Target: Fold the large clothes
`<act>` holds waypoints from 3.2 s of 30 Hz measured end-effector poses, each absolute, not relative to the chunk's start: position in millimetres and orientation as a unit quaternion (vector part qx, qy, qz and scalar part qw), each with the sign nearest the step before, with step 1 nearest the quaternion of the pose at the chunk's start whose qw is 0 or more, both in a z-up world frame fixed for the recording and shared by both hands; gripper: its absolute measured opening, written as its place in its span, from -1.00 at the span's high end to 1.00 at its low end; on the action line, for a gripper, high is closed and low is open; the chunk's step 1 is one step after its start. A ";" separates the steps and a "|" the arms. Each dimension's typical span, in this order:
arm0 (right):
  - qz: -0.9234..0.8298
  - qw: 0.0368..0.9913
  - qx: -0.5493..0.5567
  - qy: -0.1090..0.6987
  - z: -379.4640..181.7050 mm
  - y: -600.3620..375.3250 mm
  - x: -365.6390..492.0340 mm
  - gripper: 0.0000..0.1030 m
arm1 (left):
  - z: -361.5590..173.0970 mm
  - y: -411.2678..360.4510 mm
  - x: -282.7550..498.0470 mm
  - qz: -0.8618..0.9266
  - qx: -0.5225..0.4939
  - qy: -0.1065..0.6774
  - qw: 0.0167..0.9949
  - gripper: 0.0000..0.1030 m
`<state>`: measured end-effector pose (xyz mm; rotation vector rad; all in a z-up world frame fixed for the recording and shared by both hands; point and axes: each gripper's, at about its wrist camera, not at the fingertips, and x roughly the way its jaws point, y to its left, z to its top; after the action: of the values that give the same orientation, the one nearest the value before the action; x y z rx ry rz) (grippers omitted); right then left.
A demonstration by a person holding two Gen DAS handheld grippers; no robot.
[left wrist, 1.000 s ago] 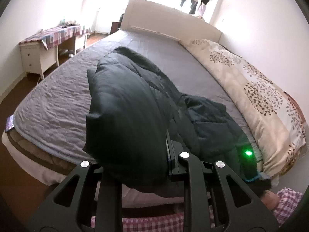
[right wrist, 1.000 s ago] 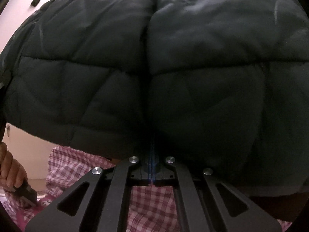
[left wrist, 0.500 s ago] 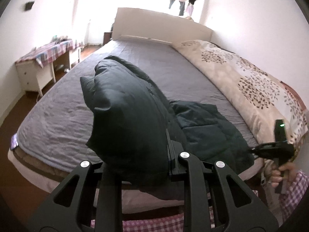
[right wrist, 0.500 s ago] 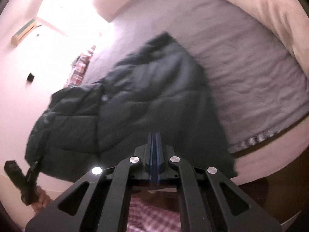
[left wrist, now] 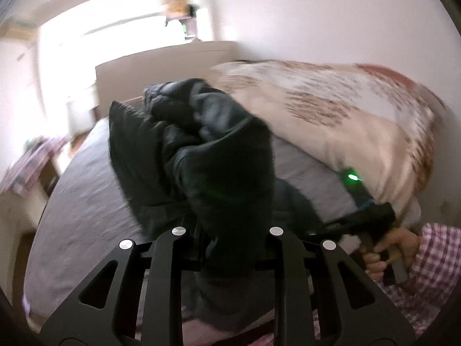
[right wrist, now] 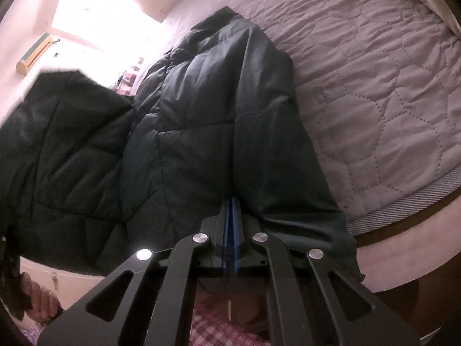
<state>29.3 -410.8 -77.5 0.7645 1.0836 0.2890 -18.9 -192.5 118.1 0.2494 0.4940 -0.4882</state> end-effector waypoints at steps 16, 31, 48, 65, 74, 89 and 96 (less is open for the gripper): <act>0.156 0.735 0.459 0.474 -118.1 -435.5 5.7 1.00 | 8.8 -304.7 17.4 -0.377 0.133 0.354 0.845 0.40; 0.057 0.841 0.378 0.382 -1.4 -482.4 -76.4 0.92 | -11.5 -327.9 3.0 -0.408 0.162 0.360 0.823 -0.34; 0.138 0.782 0.346 0.500 -65.2 -417.0 -19.2 1.00 | 74.9 -245.4 29.9 -0.411 0.062 0.334 0.846 -0.09; 0.094 0.796 0.322 0.503 -104.7 -397.6 -35.7 1.00 | 68.8 -238.5 113.4 -0.316 -0.025 0.376 0.871 0.28; 0.091 0.797 0.325 0.501 -88.5 -391.1 -24.9 1.00 | 62.2 -145.8 61.8 -0.263 -0.054 0.403 0.875 -0.40; 0.069 0.821 0.333 0.458 -25.3 -381.7 -35.2 0.88 | -30.9 -134.3 33.3 -0.234 -0.077 0.519 0.819 -0.46; 0.121 0.868 0.313 0.365 54.0 -373.1 -6.7 0.88 | -29.5 -130.8 34.2 -0.238 -0.076 0.516 0.819 -0.48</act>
<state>-6.7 -373.1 54.0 0.6559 0.7638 0.2531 34.2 -130.8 -29.5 -0.1621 1.0982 -0.5079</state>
